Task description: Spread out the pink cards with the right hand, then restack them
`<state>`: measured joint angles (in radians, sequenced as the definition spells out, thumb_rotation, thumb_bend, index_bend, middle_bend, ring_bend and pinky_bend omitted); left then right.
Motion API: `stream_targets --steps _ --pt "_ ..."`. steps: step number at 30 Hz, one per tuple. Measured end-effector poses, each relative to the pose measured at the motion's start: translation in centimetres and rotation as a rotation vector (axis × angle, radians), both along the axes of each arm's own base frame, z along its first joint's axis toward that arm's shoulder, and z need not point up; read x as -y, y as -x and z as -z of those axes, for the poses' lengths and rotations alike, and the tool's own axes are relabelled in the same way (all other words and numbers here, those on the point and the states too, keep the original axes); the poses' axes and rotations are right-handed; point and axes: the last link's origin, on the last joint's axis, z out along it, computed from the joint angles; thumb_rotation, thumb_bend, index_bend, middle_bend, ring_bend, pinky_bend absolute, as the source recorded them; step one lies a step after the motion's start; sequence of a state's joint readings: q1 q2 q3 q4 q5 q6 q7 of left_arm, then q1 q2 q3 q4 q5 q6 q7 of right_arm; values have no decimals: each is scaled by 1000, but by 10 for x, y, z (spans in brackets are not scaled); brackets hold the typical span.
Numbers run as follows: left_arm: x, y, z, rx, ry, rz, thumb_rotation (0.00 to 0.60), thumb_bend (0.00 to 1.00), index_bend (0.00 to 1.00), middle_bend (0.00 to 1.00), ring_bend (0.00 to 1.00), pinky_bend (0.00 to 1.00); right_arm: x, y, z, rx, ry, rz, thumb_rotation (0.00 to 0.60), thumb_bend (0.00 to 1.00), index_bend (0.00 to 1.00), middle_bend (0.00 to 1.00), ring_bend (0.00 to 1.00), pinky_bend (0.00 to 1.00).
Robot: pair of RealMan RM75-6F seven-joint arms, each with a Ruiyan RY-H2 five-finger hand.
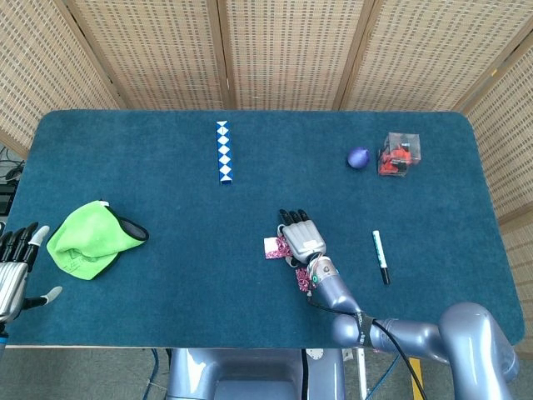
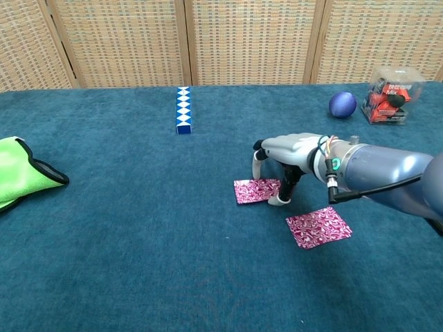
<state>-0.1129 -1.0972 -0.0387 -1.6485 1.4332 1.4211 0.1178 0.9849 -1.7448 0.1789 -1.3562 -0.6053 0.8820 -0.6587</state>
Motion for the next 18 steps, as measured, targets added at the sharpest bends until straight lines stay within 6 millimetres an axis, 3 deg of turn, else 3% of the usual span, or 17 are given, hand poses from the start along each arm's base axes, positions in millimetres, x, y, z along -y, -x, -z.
stream_targets --steps 18 --pt "0 0 0 -2 -1 1 600 0 0 0 0 0 -20 11 -21 11 -19 -60 600 337 545 0 0 0"
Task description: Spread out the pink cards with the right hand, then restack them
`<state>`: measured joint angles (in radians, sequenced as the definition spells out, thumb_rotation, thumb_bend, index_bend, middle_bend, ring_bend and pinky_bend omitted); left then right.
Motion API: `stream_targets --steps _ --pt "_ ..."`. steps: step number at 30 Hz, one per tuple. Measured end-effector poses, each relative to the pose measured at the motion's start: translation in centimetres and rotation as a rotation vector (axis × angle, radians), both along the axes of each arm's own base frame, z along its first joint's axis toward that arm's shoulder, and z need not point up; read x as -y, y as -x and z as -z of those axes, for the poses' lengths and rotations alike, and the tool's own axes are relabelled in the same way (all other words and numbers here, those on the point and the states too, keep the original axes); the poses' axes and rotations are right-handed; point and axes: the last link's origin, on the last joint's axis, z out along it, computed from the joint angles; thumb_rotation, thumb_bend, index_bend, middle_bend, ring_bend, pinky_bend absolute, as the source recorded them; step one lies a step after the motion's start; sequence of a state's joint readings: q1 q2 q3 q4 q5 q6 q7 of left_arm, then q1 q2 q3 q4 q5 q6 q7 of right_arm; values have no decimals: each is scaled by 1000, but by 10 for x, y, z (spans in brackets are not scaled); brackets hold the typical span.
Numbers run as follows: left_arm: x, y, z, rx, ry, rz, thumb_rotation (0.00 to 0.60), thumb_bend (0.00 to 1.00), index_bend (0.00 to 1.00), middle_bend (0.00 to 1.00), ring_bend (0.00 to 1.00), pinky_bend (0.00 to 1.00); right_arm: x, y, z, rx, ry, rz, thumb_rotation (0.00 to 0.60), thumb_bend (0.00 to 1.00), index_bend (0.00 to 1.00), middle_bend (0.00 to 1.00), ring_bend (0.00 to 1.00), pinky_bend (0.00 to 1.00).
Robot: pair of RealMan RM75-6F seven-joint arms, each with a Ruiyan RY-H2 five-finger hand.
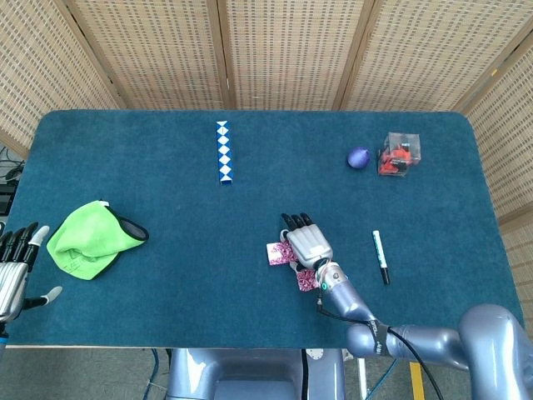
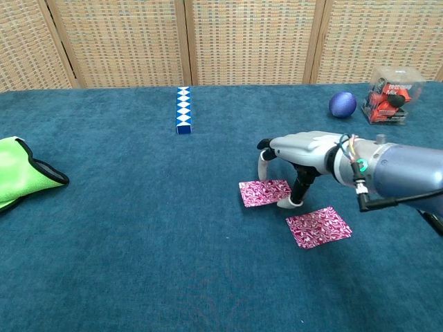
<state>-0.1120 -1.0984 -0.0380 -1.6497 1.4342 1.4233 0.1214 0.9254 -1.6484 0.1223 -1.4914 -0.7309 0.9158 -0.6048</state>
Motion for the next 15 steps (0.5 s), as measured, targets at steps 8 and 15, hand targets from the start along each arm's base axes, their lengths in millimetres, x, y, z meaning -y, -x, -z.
stream_targets --steps 8,15 --pt "0 0 0 1 4 0 600 0 0 0 0 0 -22 32 -20 -27 19 -35 600 337 545 0 0 0" --pt "0 -1 0 -4 4 3 600 0 0 0 0 0 -34 47 -28 -46 24 -61 600 337 545 0 0 0"
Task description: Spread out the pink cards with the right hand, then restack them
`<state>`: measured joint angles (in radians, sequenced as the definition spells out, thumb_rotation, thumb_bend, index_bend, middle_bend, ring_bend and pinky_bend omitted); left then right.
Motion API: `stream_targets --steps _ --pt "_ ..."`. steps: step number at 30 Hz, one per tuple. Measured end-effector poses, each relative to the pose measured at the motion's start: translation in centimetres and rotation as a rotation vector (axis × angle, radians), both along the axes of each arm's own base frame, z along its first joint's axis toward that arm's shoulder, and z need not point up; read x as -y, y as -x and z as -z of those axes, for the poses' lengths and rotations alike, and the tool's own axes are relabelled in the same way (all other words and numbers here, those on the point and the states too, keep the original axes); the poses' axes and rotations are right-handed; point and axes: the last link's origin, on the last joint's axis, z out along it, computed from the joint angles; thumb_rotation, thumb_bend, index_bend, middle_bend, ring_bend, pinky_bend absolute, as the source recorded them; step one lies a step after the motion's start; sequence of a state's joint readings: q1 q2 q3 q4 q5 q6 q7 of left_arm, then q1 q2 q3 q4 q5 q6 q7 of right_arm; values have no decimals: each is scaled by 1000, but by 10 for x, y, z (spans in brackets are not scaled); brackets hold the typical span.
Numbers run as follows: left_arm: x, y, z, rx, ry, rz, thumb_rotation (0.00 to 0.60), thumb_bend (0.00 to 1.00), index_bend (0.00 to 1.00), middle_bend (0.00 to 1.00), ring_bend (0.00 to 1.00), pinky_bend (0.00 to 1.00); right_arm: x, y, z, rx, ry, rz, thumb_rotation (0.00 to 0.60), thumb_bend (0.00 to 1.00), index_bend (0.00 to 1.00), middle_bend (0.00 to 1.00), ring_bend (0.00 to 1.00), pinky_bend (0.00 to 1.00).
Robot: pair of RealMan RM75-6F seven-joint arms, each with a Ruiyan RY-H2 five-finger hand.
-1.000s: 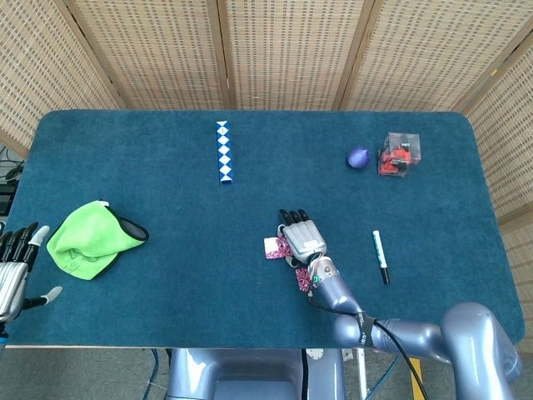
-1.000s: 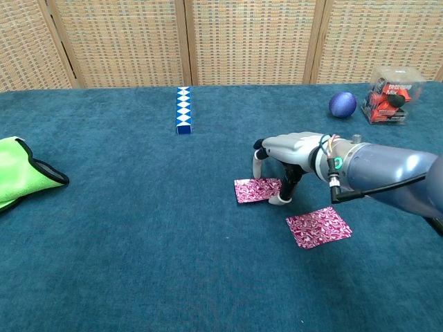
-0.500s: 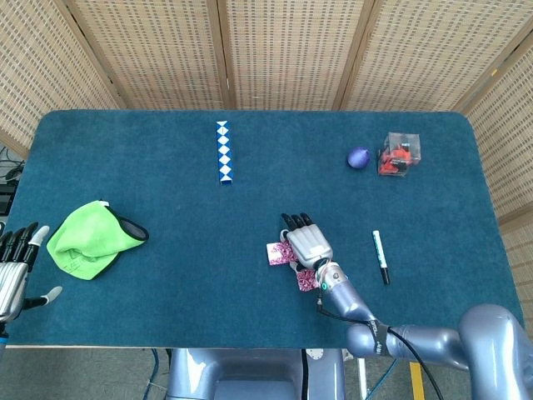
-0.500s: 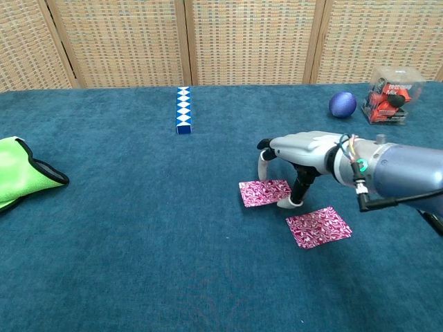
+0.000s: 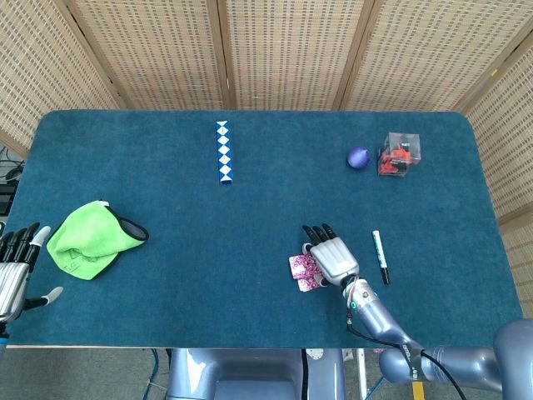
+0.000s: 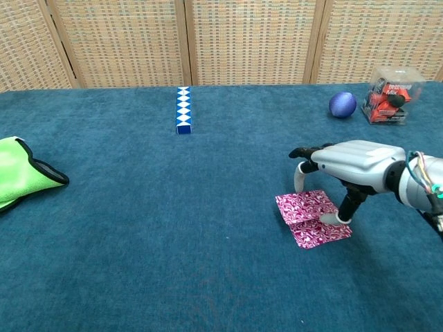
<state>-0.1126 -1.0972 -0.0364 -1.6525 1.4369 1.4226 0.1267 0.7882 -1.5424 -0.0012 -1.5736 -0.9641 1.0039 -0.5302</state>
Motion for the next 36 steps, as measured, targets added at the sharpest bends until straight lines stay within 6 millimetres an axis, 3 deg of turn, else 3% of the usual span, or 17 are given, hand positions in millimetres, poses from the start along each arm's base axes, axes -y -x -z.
stream_targets --steps 21,28,36 --pt "0 0 0 -1 2 -2 600 0 0 0 0 0 -12 13 5 -58 -8 -50 600 337 542 0 0 0" --pt "0 0 0 -4 0 -2 600 0 0 0 0 0 -11 14 6 -62 -18 -44 600 311 402 0 0 0" --pt "0 0 0 -4 0 -2 600 0 0 0 0 0 -11 14 3 -77 -20 -44 600 311 355 0 0 0"
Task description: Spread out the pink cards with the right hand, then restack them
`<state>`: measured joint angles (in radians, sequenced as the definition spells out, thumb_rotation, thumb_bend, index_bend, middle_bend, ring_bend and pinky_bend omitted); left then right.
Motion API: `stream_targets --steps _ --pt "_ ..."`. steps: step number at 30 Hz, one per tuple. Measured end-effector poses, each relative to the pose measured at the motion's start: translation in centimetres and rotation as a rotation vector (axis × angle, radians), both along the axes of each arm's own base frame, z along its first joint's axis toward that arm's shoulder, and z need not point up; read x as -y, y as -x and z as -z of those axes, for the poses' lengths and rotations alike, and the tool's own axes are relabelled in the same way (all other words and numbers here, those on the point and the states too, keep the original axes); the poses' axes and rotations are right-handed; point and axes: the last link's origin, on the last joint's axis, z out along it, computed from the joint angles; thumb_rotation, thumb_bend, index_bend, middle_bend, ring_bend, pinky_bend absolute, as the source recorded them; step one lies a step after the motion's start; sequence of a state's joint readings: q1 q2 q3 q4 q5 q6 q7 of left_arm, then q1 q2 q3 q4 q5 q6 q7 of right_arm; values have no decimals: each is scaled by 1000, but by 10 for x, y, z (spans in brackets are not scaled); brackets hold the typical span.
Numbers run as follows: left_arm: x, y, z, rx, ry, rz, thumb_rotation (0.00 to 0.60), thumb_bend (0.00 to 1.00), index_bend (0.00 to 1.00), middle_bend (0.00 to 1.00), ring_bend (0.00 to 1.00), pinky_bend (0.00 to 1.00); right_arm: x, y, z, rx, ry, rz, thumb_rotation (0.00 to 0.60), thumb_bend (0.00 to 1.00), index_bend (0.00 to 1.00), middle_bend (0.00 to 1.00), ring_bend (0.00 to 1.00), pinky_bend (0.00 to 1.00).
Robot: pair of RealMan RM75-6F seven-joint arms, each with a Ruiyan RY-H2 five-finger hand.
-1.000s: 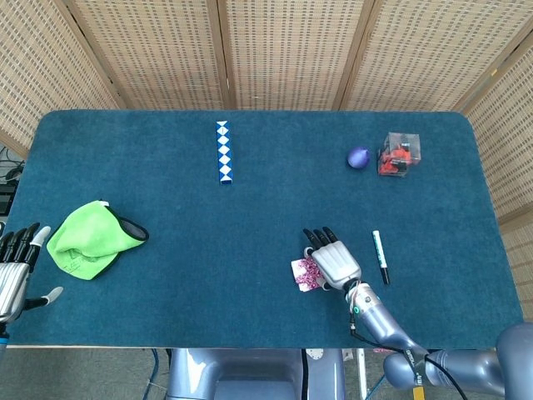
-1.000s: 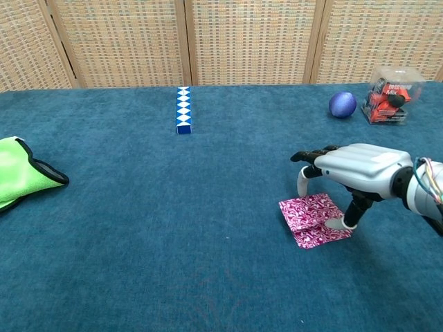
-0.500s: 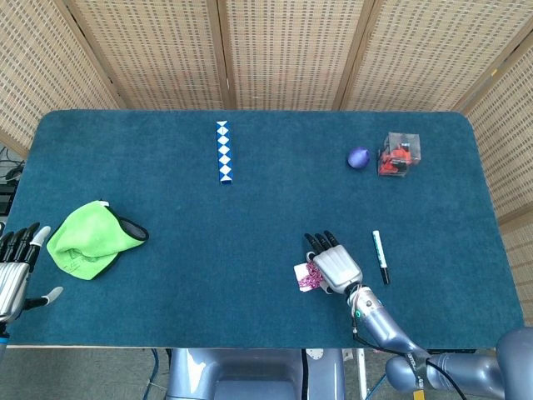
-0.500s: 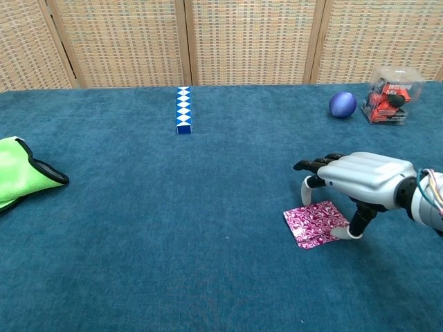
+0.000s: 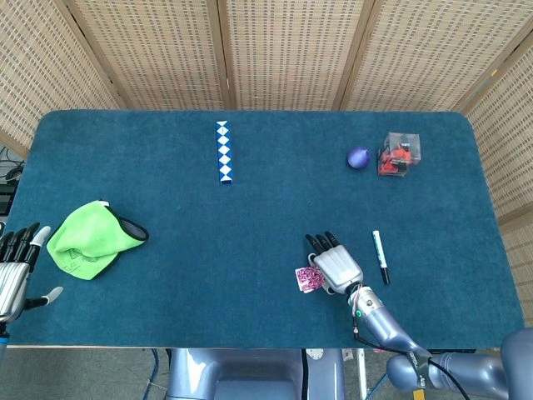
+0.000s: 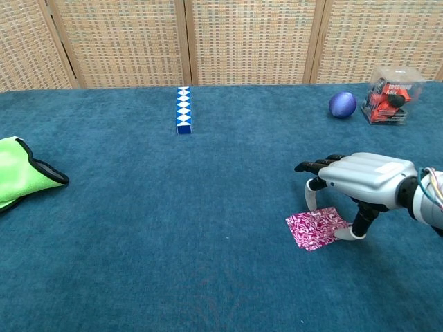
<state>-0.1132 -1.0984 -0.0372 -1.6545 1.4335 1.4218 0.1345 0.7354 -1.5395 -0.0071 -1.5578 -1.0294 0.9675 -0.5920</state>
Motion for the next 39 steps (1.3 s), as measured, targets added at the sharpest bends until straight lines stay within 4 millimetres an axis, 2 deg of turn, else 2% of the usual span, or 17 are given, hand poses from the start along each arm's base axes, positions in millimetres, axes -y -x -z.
stream_targets --steps 8,22,25,29,30,32,34,36,39 --pt "0 0 0 1 0 0 600 0 0 0 0 0 0 -1 -2 -18 6 2 600 262 290 0 0 0" --pt "0 0 0 0 -1 0 600 0 0 0 0 0 -1 -2 -11 -15 19 8 600 260 275 0 0 0" --pt "0 0 0 2 -1 0 600 0 0 0 0 0 -3 -4 -20 -3 31 0 600 296 275 0 0 0" --pt "0 0 0 6 -2 3 600 0 0 0 0 0 -8 -5 -43 33 74 -17 600 306 235 0 0 0" --pt "0 0 0 7 -2 4 600 0 0 0 0 0 -9 -4 -48 44 87 -22 600 290 207 0 0 0" --pt "1 0 -1 9 -2 6 600 0 0 0 0 0 -13 1 -61 75 127 -35 600 198 132 0 0 0" --pt "1 0 -1 10 -2 8 600 0 0 0 0 0 -18 8 -74 105 175 -47 600 42 29 0 0 0" --pt "1 0 -1 12 -1 12 600 0 0 0 0 0 -26 20 -91 137 242 -53 600 0 0 0 0 0" --pt "2 0 -1 13 0 19 600 0 0 0 0 0 -39 48 -115 185 344 -25 600 0 0 0 0 0"
